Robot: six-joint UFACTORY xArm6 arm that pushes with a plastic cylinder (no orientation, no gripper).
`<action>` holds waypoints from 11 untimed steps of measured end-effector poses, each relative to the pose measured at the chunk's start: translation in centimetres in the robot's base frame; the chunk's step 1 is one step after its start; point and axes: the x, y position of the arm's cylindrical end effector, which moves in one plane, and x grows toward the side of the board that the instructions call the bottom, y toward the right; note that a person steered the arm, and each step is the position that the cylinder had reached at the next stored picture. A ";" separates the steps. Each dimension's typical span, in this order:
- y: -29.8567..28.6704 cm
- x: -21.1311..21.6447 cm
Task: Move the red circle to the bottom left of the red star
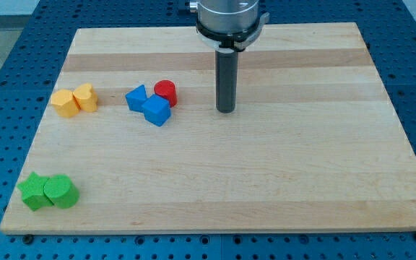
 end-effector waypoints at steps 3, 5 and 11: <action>-6.0 0.1; -10.2 0.1; -11.2 -11.7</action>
